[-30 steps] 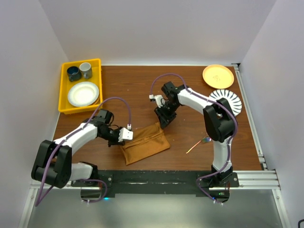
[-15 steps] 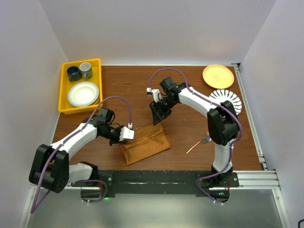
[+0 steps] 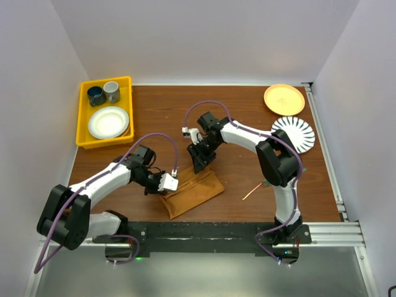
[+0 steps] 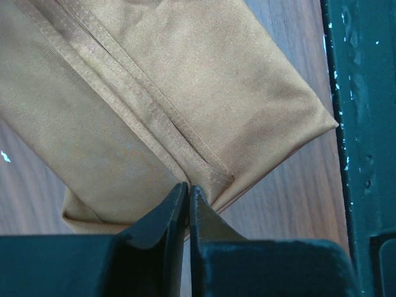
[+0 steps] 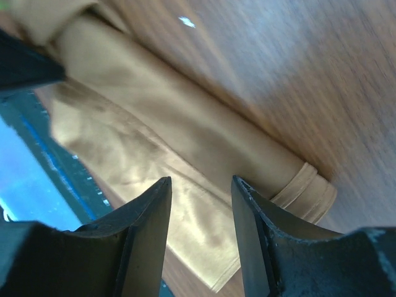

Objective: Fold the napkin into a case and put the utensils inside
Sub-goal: Fold the lower triangle-folded napkin at the center of the board, then smooth out the 2/3-rectangle-folded napkin at the center of the board.

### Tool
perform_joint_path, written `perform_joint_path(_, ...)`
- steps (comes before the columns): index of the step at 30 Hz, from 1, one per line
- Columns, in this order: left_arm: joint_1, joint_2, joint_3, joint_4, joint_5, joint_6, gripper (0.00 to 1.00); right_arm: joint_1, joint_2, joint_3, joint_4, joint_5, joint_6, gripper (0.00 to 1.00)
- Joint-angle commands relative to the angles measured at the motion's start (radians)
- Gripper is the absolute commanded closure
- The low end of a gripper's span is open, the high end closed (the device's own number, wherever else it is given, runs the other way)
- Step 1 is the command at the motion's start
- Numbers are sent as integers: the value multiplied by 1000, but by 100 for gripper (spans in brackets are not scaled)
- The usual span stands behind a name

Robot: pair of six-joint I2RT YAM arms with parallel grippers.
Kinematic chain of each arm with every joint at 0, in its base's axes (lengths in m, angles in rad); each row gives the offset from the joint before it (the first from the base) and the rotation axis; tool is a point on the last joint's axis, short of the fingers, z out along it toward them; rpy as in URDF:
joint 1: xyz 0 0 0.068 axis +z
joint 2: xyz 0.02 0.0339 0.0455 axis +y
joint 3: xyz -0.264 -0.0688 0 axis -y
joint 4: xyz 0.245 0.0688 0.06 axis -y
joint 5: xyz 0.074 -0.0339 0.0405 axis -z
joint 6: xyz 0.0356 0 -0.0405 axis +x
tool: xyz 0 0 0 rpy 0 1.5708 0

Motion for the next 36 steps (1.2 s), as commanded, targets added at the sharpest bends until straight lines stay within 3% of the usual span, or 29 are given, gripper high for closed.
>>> perform_joint_path(1,1,-61,34,-16,31,-55,75,9,43,-31,26,68,-18,54)
perform_joint_path(3,28,-97,77,-18,82,-120,70,8,47,-46,28,89,-22,55)
perform_joint_path(7,224,-126,152,-15,184,-305,54,8,45,-62,31,102,-30,57)
perform_joint_path(12,298,-42,212,47,103,-488,50,8,41,-71,37,99,-30,57)
perform_joint_path(16,298,-7,201,76,48,-527,47,9,36,-75,46,97,-26,57)
perform_joint_path(21,301,64,241,-160,90,-255,47,8,36,-82,48,97,-27,57)
perform_joint_path(28,324,62,203,-200,103,-19,58,8,39,-74,45,96,-27,57)
perform_joint_path(32,327,107,195,-220,80,149,59,8,42,-66,42,94,-25,57)
perform_joint_path(36,324,101,192,-212,94,205,58,8,42,-68,40,94,-25,57)
